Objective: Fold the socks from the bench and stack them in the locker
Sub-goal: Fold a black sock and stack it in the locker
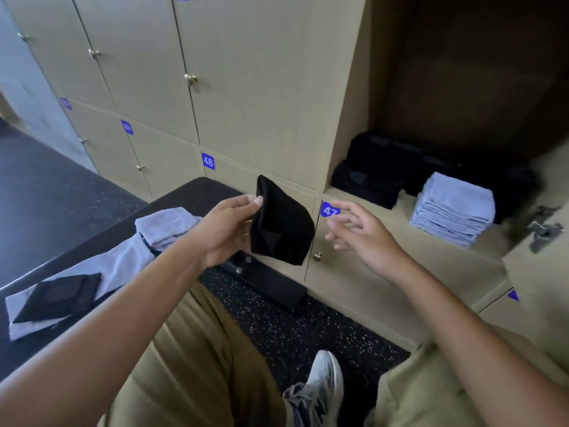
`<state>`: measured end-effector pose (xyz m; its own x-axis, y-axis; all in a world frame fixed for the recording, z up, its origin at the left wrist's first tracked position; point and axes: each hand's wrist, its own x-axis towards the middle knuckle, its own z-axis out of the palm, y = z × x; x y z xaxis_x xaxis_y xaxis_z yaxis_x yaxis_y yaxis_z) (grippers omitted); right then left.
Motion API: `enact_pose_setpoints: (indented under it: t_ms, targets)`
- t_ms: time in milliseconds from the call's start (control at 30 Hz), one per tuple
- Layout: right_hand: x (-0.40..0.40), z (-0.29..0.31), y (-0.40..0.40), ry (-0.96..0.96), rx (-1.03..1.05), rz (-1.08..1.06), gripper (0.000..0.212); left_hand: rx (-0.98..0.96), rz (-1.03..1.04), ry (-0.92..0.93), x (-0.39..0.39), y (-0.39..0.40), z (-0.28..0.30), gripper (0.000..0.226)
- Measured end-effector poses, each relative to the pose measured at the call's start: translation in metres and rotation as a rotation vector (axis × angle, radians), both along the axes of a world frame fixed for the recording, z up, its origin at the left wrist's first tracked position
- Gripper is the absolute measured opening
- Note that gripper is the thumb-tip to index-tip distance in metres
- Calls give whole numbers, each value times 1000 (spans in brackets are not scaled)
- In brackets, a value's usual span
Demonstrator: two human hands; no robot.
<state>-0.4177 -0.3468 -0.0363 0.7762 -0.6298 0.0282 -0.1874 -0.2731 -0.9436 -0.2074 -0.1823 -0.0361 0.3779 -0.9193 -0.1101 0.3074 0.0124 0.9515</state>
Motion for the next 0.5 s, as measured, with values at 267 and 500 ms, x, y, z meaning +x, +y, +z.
enact_pose_setpoints:
  t_ms: [267,500]
  targets:
    - [-13,0,23,-158,594,-70,44,17,-132,135,-41,-26,0,38]
    - [-25,-2,30,-210,353,-316,34,98,-190,86,-56,-27,-7,51]
